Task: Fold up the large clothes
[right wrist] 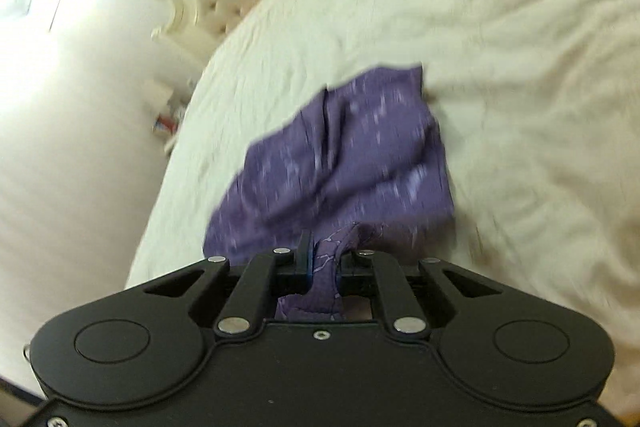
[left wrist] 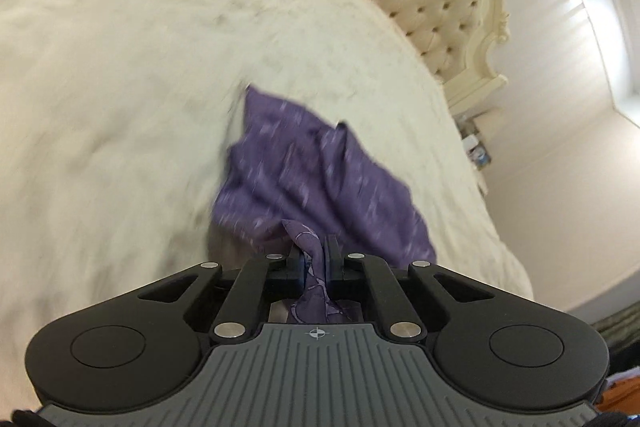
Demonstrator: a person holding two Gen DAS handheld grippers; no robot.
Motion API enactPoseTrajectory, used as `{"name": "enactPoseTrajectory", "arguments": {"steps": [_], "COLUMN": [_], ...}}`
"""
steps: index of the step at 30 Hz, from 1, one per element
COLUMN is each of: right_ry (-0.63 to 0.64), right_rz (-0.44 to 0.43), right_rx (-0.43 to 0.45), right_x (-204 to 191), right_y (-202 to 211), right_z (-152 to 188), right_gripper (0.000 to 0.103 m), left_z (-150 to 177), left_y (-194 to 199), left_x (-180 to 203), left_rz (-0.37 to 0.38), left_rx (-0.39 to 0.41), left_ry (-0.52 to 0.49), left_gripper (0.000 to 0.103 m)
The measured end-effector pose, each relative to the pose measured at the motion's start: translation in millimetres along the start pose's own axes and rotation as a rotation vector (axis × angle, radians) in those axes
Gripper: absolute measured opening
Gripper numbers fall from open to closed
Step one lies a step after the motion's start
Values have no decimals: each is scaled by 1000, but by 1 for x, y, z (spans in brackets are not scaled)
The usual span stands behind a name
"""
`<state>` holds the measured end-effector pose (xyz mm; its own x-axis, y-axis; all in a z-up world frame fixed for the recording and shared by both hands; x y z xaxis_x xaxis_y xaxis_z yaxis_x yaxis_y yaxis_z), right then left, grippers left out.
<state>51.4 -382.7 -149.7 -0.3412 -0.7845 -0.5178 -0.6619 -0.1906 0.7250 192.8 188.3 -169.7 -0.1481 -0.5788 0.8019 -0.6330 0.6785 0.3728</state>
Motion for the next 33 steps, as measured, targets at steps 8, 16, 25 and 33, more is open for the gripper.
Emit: {"name": "enactPoseTrajectory", "arguments": {"steps": [8, 16, 25, 33], "right_ry": [-61, -114, -174, -141], "right_rz": [43, 120, 196, 210], "right_rx": [88, 154, 145, 51], "right_x": [-31, -55, -59, -60], "right_y": [-32, -72, -121, -173], "right_z": [-56, -99, -139, -170], "right_gripper": [17, 17, 17, 17], "left_z": [-64, -116, -145, -156], "left_y": [-50, -112, -158, -190], "left_x": [8, 4, -18, -31], "left_rz": [56, 79, 37, -71], "left_rx": [6, -49, -30, -22], "left_ry": [-42, -70, -21, 9], "left_gripper": [8, 8, 8, 9]}}
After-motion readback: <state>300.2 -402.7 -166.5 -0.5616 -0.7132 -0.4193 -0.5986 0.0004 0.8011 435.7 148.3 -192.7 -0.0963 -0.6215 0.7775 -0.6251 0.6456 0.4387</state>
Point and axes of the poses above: each gripper's, at about its wrist camera, not at the fingertips, and y roughly against the way its jaws point, x to its right, z to its underside, the point moved 3 cm from there along -y, roughly the way its jaws point, and after that the axes turned 15 degrees about z, right-handed, at the moved point
